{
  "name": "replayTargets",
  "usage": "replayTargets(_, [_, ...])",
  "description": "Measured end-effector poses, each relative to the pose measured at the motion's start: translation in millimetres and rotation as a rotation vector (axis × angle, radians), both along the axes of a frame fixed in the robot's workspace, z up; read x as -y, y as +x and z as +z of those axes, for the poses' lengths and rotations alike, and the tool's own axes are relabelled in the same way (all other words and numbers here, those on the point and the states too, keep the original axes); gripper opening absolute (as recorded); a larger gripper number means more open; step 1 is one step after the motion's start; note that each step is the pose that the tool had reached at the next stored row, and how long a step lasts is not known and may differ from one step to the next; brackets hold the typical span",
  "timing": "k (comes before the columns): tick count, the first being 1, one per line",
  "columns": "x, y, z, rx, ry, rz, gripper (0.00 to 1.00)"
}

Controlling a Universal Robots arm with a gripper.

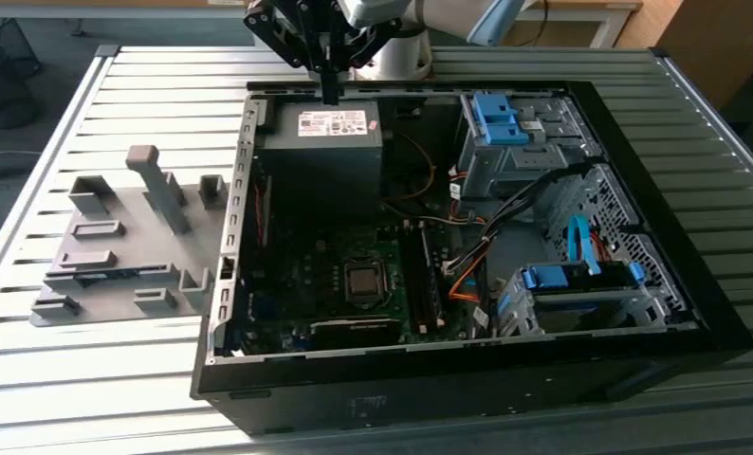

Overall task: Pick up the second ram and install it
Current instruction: 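Reach for the second ram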

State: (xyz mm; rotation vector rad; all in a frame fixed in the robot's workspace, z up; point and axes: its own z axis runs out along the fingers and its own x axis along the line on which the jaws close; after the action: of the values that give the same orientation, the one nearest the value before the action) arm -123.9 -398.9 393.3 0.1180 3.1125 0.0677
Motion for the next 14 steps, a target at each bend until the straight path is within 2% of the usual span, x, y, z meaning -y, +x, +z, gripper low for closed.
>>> replayTargets(14, [0.0, -6.7, 0.0, 0.0000, 0.0000, 0.000, 0.11])
